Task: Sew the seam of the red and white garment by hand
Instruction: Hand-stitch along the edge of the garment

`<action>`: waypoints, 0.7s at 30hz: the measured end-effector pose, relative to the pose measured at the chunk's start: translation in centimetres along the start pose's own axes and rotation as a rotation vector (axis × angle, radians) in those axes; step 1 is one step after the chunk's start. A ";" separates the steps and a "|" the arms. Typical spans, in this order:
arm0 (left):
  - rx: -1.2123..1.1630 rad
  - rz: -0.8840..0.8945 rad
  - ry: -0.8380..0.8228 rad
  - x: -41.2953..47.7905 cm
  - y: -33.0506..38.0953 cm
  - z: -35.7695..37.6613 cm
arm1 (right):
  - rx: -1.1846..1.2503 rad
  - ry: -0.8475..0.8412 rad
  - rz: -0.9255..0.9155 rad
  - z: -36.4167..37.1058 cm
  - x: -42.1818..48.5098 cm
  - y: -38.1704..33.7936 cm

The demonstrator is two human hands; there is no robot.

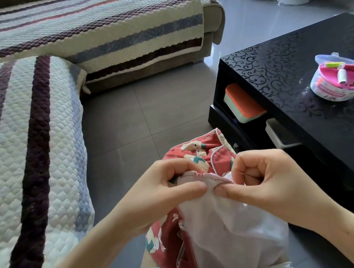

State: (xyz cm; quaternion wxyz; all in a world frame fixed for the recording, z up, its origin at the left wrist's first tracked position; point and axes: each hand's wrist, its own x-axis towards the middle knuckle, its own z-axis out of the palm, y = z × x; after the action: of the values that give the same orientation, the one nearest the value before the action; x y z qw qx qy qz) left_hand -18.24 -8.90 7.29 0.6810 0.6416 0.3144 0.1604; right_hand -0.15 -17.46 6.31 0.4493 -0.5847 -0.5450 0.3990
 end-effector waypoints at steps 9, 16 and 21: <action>-0.153 0.019 0.015 0.4 -0.1 0.5 | 0.138 -0.239 -0.017 -1.1 0.4 0.5; -0.153 0.022 -0.071 0.5 0.2 0.2 | -0.011 -0.175 -0.113 -0.5 0.8 1.0; -0.153 -0.003 -0.098 0.5 0.2 0.1 | -0.018 -0.186 -0.114 -0.7 0.9 1.3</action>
State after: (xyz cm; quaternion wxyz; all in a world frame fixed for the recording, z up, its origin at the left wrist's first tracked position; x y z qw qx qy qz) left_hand -17.81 -8.63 7.38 0.7431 0.5941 0.2685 0.1511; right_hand 0.90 -16.67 5.30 0.4132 -0.5173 -0.6204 0.4205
